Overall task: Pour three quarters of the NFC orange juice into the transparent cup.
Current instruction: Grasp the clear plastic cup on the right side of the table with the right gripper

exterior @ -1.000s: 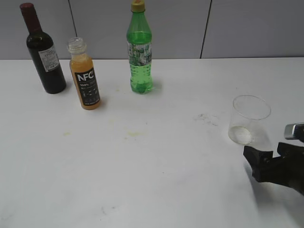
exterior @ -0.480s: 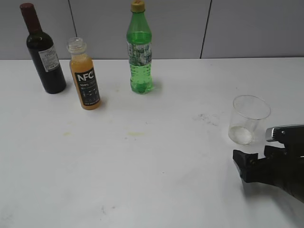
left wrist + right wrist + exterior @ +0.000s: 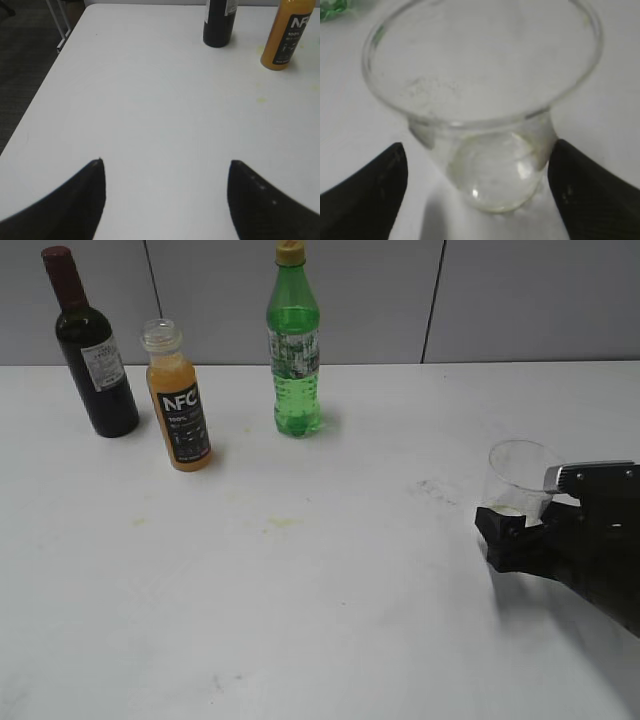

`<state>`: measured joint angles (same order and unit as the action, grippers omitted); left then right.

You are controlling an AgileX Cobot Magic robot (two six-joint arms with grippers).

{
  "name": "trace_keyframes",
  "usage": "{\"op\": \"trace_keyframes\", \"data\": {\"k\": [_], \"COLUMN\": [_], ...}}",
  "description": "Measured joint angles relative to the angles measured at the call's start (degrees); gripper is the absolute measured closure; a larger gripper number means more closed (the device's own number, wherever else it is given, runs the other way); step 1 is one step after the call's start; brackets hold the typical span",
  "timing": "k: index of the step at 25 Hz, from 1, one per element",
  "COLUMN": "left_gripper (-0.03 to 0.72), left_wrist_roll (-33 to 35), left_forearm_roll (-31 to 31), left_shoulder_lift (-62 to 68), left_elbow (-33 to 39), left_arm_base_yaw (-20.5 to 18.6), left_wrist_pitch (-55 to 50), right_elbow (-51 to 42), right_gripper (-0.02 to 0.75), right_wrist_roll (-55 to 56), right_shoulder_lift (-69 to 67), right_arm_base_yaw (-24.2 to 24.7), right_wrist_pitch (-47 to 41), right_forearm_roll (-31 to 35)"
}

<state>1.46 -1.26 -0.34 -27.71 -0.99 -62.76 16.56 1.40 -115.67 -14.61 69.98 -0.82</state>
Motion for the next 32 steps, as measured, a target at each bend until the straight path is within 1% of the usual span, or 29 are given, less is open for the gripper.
{"op": "trace_keyframes", "data": {"k": [6, 19, 28, 32], "left_gripper": [0.104, 0.104, 0.104, 0.104], "left_wrist_roll": [0.0, 0.0, 0.0, 0.0], "left_forearm_roll": [0.0, 0.0, 0.0, 0.05], "left_shoulder_lift": [0.0, 0.0, 0.0, 0.0], "left_elbow": [0.0, 0.0, 0.0, 0.0], "left_arm_base_yaw": [0.0, 0.0, 0.0, 0.0], "left_wrist_pitch": [0.0, 0.0, 0.0, 0.0], "right_elbow": [3.12, 6.33, 7.22, 7.33], "right_gripper": [0.062, 0.063, 0.066, 0.082], "right_wrist_roll": [0.21, 0.42, 0.86, 0.91], "right_shoulder_lift": [-1.87, -4.77, -6.2, -6.8], "right_arm_base_yaw": [0.0, 0.0, 0.0, 0.0], "right_wrist_pitch": [-0.14, -0.25, -0.24, -0.24], "right_forearm_roll": [0.16, 0.82, 1.72, 1.72]}}
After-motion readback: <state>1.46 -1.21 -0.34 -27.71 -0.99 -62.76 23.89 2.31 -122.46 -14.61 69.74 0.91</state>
